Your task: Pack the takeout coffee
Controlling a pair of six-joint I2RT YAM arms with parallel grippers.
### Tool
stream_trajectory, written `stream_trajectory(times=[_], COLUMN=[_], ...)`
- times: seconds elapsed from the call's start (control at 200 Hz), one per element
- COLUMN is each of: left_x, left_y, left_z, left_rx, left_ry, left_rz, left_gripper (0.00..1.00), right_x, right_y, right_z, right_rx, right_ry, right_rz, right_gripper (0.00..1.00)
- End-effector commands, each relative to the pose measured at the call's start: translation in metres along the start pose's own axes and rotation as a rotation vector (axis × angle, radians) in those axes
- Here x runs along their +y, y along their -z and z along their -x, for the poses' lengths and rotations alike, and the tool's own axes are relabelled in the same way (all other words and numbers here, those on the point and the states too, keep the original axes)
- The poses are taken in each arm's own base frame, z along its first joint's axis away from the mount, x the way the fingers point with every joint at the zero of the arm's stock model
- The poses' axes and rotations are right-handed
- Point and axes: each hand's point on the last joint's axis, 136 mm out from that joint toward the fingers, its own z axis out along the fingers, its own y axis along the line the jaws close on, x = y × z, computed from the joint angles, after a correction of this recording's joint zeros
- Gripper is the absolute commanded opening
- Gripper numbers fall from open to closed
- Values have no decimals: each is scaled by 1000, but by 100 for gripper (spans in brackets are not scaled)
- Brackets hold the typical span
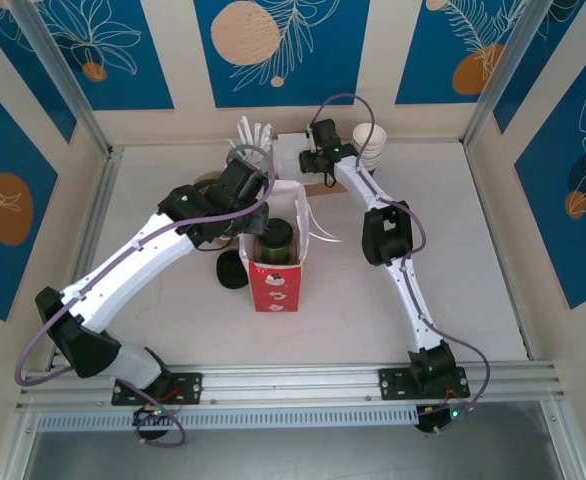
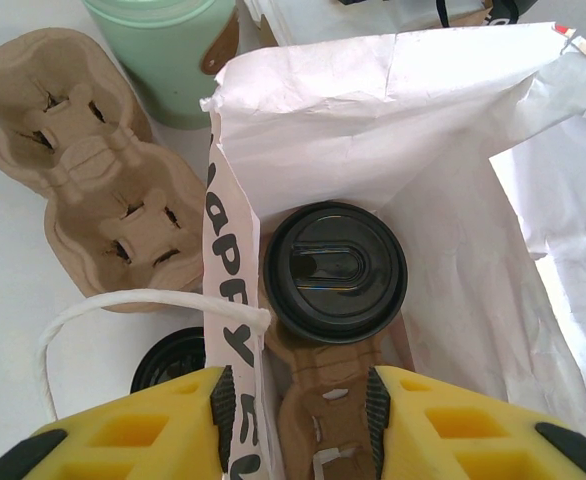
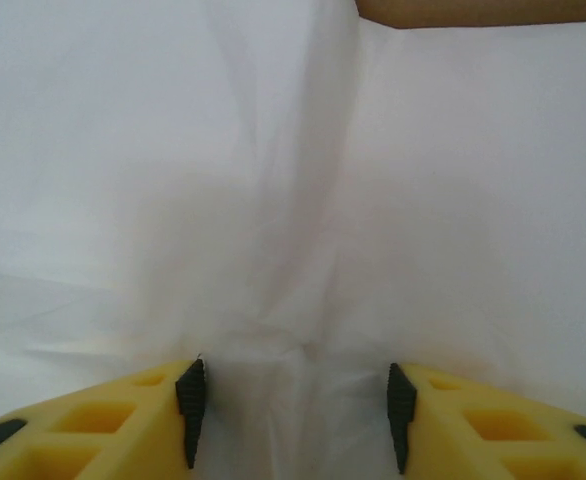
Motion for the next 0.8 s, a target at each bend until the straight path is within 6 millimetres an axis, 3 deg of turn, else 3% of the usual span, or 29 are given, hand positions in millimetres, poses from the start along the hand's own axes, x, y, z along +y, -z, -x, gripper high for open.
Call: stream_trajectory(times=[0.0,0.17,0.59,0.795], left_x=[5,5,7,8], left_y=[11,10,13,16], left_z=[6,5,6,8], left_rx=[-35,-29,-36,-46], left_ry=[11,7,1,5], left_rz=[-9,-10,-4,-6], left_gripper=[41,41,42,42], right_x=[2,11,18,23], right_y=[3,16,37,68], right_z=[12,27,52,77], right_rx=[-35,-64,-126,-178], right_ry=[-4,-14,-24,-29], right_rz=[31,77,105,115], right_gripper=[45,32,13,2])
